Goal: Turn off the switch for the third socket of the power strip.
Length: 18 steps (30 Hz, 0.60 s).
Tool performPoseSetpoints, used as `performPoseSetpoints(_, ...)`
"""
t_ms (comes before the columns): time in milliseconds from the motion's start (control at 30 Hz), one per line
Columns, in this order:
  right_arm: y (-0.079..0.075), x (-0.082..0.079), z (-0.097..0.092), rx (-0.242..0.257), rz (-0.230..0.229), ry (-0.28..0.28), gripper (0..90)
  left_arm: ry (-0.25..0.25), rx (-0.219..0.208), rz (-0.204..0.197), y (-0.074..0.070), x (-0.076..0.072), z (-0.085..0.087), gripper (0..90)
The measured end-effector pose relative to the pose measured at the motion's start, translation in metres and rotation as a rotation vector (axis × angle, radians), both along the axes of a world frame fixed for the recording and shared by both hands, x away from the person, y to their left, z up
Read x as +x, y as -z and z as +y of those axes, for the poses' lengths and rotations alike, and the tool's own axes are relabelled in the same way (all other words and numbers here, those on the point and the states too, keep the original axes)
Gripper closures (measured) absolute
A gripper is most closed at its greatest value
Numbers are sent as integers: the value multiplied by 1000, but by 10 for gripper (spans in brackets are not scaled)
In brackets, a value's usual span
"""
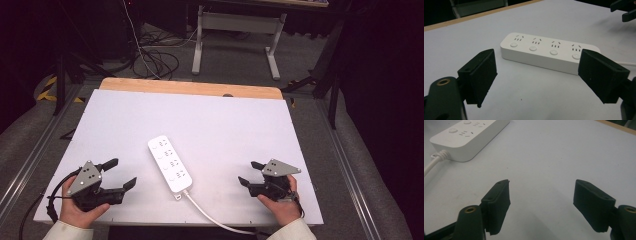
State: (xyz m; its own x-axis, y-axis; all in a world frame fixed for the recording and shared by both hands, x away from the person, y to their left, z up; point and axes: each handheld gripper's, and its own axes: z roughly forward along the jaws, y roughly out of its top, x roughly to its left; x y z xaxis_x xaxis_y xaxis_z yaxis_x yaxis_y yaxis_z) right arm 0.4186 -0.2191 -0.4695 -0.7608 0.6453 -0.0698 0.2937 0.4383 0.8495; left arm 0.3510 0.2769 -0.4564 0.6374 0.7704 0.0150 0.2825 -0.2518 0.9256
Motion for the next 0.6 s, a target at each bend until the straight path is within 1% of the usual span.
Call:
performPoseSetpoints(67,0,0,0,4,-3,2,300,-4,-12,-3,2,-1,2,161)
performPoseSetpoints(100,-1,0,-1,4,-3,3,300,-5,-25,1,3,-2,3,163)
performPoseSetpoints(200,0,0,-1,6,-3,3,300,-11,-28,10,7,-1,6,167)
performPoseSetpoints(267,-1,0,-1,4,-5,2,300,-16,-10,15,8,0,6,170)
performPoseSetpoints(300,0,0,0,5,-4,0,300,-25,-8,17,8,1,6,170)
performPoseSetpoints(400,-1,-1,0,4,-6,-1,301,-27,4,18,7,4,5,179)
performPoseSetpoints(500,-1,-1,0,6,-8,-2,301,-25,-19,43,7,5,4,180)
performPoseSetpoints(533,-1,-1,0,7,-8,-1,301,-24,-28,45,7,5,4,181)
performPoseSetpoints(600,-1,-1,0,9,-7,0,301,-23,-30,44,7,5,5,184)
